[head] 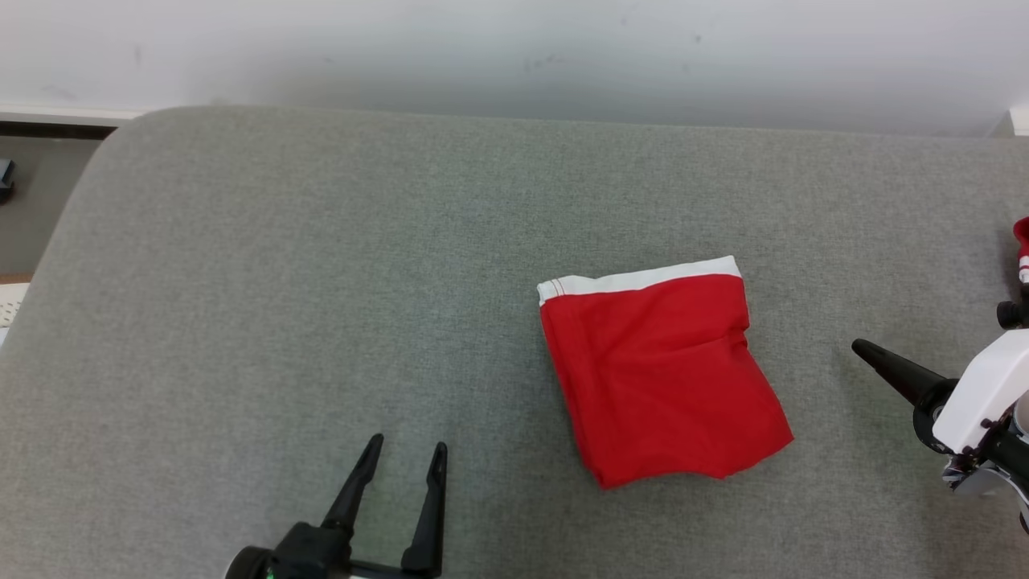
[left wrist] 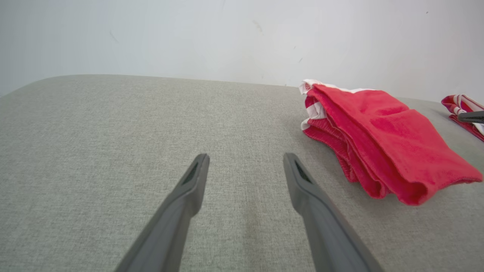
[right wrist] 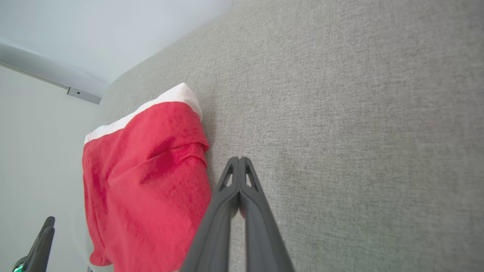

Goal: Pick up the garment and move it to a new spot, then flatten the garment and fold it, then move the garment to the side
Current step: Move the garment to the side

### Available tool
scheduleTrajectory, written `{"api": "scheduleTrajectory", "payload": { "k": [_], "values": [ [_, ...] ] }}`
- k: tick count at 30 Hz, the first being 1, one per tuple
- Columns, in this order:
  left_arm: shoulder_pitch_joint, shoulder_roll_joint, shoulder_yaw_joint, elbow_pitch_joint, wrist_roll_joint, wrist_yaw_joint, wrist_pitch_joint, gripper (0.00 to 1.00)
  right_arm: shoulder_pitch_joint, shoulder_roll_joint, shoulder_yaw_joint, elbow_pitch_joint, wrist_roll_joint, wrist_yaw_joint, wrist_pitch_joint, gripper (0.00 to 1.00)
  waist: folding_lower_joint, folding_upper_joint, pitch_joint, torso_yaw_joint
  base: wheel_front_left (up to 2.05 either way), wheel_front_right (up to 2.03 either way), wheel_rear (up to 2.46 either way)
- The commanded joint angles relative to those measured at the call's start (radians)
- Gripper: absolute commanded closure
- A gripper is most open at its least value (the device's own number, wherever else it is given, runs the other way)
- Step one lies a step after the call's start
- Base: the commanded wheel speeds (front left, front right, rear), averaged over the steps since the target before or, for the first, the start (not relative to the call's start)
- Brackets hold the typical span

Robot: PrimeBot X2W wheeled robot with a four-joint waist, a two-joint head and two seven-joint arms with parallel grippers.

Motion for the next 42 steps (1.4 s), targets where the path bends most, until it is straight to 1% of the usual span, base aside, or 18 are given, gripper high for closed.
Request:
{"api": "scheduleTrajectory", "payload": {
  "k": [1, 5, 6, 7, 9, 10, 11, 12, 15, 19, 22, 25, 28, 32, 34, 36, 39, 42],
  "values": [
    [-0.005, 0.004, 0.006, 0.002, 0.01, -0.003, 0.0, 0.0, 0.01, -0.008, 0.006, -0.004, 0.003, -0.001, -0.01, 1.0, -0.0001, 0.0, -0.004, -0.004, 0.0, 0.0, 0.0],
    [0.009, 0.004, 0.018, 0.003, 0.016, -0.002, 0.0, 0.0, 0.016, -0.016, 0.017, -0.02, -0.022, -0.001, -0.056, 1.0, -0.0001, 0.0, -0.015, -0.011, 0.0, 0.0, 0.0],
    [0.012, 0.004, 0.02, 0.004, 0.017, -0.003, 0.0, 0.0, 0.014, -0.024, 0.02, -0.033, -0.044, -0.001, -0.09, 0.53, -0.0001, 0.0, -0.019, -0.012, 0.0, 0.0, 0.0],
    [0.015, 0.004, 0.019, 0.004, 0.018, -0.003, 0.0, 0.0, 0.017, -0.03, 0.024, -0.038, -0.061, -0.001, -0.123, 0.0, -0.0001, 0.0, -0.024, -0.014, 0.0, 0.0, 0.0],
    [0.023, 0.004, 0.02, 0.006, 0.017, -0.002, 0.0, 0.0, 0.03, -0.031, 0.038, -0.054, -0.087, -0.001, -0.183, 0.0, -0.0001, 0.0, -0.037, -0.017, 0.0, 0.0, 0.0],
    [0.023, 0.004, 0.02, 0.006, 0.017, -0.002, 0.0, 0.0, 0.03, -0.031, 0.038, -0.054, -0.087, -0.001, -0.183, 0.0, -0.0001, 0.0, -0.037, -0.017, 0.0, 0.0, 0.0],
    [0.033, 0.004, 0.022, 0.008, 0.017, 0.001, 0.0, 0.0, 0.04, -0.049, 0.053, -0.072, -0.124, -0.001, -0.252, 0.0, -0.0001, 0.0, -0.055, -0.024, 0.0, 0.0, 0.0],
    [0.033, 0.004, 0.022, 0.008, 0.017, 0.001, 0.0, 0.0, 0.04, -0.049, 0.053, -0.072, -0.124, -0.001, -0.252, 0.0, -0.0001, 0.0, -0.055, -0.024, 0.0, 0.0, 0.0],
    [0.046, 0.004, 0.027, 0.012, 0.018, 0.001, 0.0, 0.0, 0.067, -0.079, 0.081, -0.099, -0.207, -0.001, -0.396, 0.0, -0.0001, 0.0, -0.082, -0.036, 0.0, 0.0, 0.0],
    [0.069, 0.004, 0.039, 0.013, 0.018, 0.003, 0.0, 0.0, 0.114, -0.107, 0.095, -0.094, -0.329, -0.001, -0.591, 0.0, -0.0001, 0.0, -0.119, -0.059, 0.0, 0.0, 0.0],
    [0.089, 0.004, 0.048, 0.011, 0.02, 0.006, 0.0, 0.0, 0.159, -0.102, 0.081, -0.069, -0.423, -0.001, -0.732, 0.0, -0.0001, 0.0, -0.145, -0.08, 0.0, 0.0, 0.0],
    [0.11, 0.004, 0.059, 0.014, 0.023, 0.003, 0.0, 0.0, 0.21, -0.066, 0.045, -0.053, -0.498, -0.001, -0.826, 0.0, -0.0001, 0.0, -0.173, -0.101, 0.0, 0.0, 0.0],
    [0.134, 0.004, 0.073, 0.022, 0.034, -0.004, 0.0, 0.0, 0.293, -0.011, -0.006, -0.048, -0.562, -0.001, -0.847, 0.0, -0.0001, 0.0, -0.203, -0.116, 0.0, 0.0, 0.0],
    [0.159, 0.004, 0.093, 0.024, 0.04, -0.012, 0.0, 0.0, 0.411, 0.094, -0.145, -0.106, -0.659, -0.002, -0.848, 0.0, -0.0001, 0.0, -0.228, -0.126, 0.0, 0.0, 0.0],
    [0.17, 0.004, 0.101, 0.023, 0.037, -0.014, 0.0, 0.0, 0.468, 0.133, -0.181, -0.121, -0.715, -0.002, -0.848, 0.0, -0.0001, 0.0, -0.235, -0.129, 0.0, 0.0, 0.0],
    [0.173, 0.004, 0.107, 0.023, 0.035, -0.014, 0.0, 0.0, 0.506, 0.172, -0.209, -0.123, -0.745, -0.002, -0.848, 0.0, -0.0001, 0.0, -0.238, -0.13, 0.0, 0.0, 0.0],
    [0.177, 0.004, 0.108, 0.024, 0.026, -0.014, 0.0, 0.0, 0.549, 0.205, -0.231, -0.105, -0.794, -0.002, -0.848, 0.0, -0.0001, 0.0, -0.243, -0.128, 0.0, 0.0, 0.0],
    [0.178, 0.004, 0.104, 0.029, 0.019, -0.013, 0.0, 0.0, 0.565, 0.236, -0.257, -0.097, -0.805, -0.002, -0.848, 0.0, -0.0001, 0.0, -0.245, -0.123, 0.0, 0.0, 0.0]
  ]
}}
